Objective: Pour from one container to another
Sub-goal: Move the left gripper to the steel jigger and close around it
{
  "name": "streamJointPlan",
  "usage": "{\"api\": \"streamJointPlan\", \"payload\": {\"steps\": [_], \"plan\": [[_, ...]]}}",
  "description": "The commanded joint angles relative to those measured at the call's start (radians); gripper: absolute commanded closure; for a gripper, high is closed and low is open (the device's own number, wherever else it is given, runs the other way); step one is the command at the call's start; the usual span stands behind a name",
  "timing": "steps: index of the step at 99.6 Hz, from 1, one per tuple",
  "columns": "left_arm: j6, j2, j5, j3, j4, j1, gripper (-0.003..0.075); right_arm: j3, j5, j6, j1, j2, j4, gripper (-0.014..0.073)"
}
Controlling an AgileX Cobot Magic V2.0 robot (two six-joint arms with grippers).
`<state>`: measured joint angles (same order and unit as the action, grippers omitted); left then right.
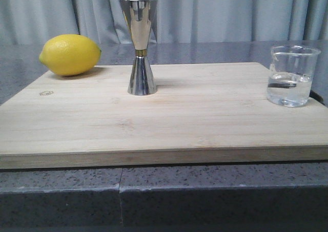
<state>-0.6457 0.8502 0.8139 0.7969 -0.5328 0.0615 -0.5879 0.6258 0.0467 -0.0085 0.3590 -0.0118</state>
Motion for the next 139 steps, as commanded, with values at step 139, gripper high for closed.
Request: {"api": "streamJointPlan", "payload": {"steps": [139], "plan": [[-1.47, 0.769, 0.263, 0.092, -1.316, 0.227, 0.0092, -0.033, -0.075, -0.002, -0.007, 0.018, -0.001, -0.0056]]}}
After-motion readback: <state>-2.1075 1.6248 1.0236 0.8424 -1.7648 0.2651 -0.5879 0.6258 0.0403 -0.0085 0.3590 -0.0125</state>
